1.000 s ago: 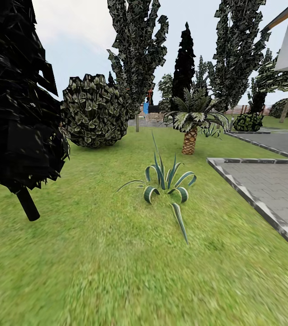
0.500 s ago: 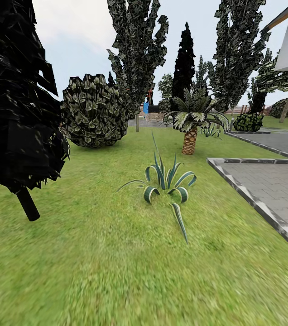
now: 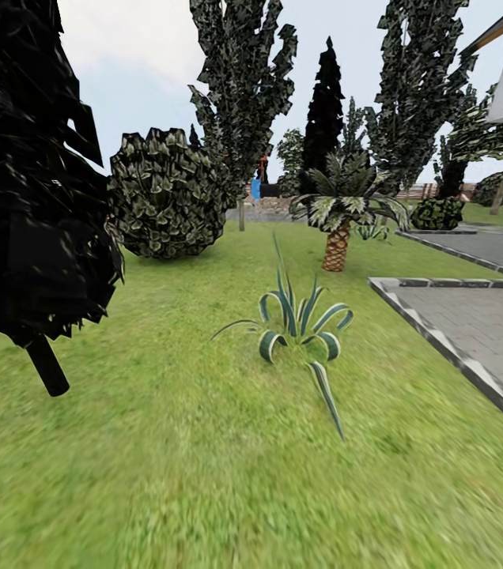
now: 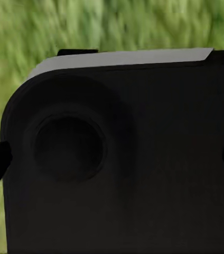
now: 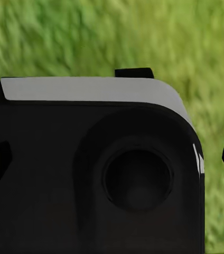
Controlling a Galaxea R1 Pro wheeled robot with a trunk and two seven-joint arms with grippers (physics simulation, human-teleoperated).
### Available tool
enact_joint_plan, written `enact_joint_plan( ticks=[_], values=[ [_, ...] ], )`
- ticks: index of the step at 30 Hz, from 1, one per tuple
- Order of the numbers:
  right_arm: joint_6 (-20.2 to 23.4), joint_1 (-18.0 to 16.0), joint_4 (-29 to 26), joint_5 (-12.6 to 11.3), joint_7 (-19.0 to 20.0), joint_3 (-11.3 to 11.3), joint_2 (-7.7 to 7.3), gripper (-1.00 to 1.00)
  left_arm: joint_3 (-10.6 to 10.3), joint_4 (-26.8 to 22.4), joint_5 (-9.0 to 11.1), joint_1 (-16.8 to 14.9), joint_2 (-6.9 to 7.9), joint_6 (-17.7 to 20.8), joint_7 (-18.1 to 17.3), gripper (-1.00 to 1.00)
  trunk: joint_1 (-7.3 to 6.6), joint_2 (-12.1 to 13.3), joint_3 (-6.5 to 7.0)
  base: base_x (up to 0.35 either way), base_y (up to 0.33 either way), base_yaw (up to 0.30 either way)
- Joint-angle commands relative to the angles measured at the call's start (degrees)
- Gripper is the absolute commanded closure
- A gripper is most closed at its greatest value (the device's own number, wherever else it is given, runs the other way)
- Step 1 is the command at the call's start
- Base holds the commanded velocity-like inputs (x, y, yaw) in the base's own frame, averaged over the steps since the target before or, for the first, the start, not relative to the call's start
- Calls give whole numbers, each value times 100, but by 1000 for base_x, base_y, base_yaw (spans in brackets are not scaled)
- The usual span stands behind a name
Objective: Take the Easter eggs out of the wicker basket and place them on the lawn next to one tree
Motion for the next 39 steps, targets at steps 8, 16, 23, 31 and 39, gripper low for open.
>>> enact_joint_plan(
  ticks=[8, 16, 23, 31, 39],
  values=[
    [-35, -3, 5, 11, 1, -19, -22, -100, 0, -24, 4, 3, 2, -13, 8, -100, 3, -2, -1, 279, 223, -11],
    [-48, -3, 4, 15, 1, -18, -33, -100, 0, -91, 4, 3, -6, -9, 17, -100, 3, -2, 40, 281, 219, -143],
    [-48, -3, 0, 16, 1, -13, -39, -100, 0, -101, 4, 3, -7, -7, 22, -100, 3, -2, 84, 297, 195, -176],
    [-55, -3, -3, 16, 1, -9, -34, -100, 0, -103, 4, 3, -14, -6, 40, -100, 3, -2, 136, 310, 156, -178],
    [-57, -3, -4, 16, 1, -9, -34, -100, 0, -141, 3, 3, -24, -5, 51, -100, 3, -2, 189, 320, 109, -178]
  ],
)
